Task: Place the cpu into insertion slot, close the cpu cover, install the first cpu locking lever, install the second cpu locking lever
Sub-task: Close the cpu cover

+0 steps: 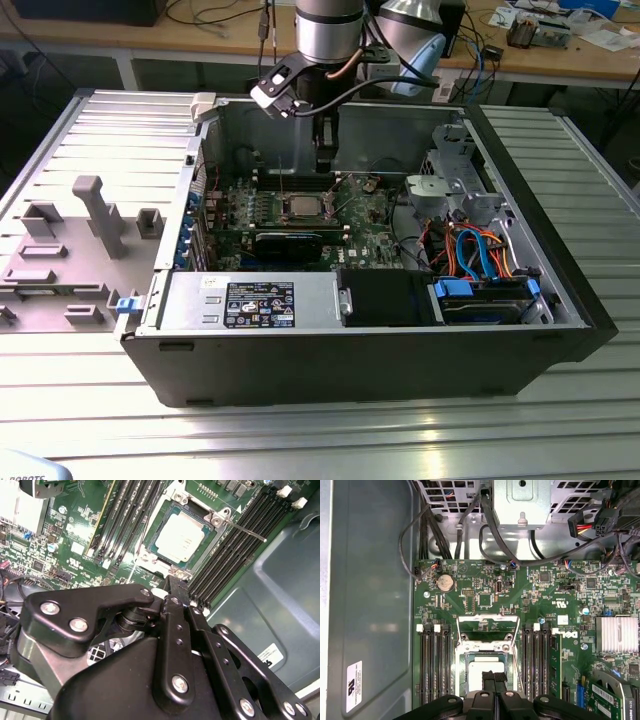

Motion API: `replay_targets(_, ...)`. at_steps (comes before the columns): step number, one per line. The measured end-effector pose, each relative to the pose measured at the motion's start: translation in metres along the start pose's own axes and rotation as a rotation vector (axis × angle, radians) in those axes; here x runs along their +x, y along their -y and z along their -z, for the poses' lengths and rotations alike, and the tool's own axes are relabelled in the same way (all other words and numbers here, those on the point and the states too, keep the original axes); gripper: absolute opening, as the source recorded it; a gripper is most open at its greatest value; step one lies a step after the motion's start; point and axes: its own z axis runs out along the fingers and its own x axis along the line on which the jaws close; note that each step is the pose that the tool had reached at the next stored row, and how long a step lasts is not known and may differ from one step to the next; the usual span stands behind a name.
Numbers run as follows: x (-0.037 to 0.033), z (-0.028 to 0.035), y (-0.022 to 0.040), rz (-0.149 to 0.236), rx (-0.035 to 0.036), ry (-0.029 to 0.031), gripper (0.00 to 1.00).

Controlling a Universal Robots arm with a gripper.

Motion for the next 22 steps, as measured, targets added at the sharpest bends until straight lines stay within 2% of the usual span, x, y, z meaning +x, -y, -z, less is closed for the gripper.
replay_targets(22, 0.0000, -0.0001, -0.0017, 0.000, 0.0000, 0.0057, 0.11)
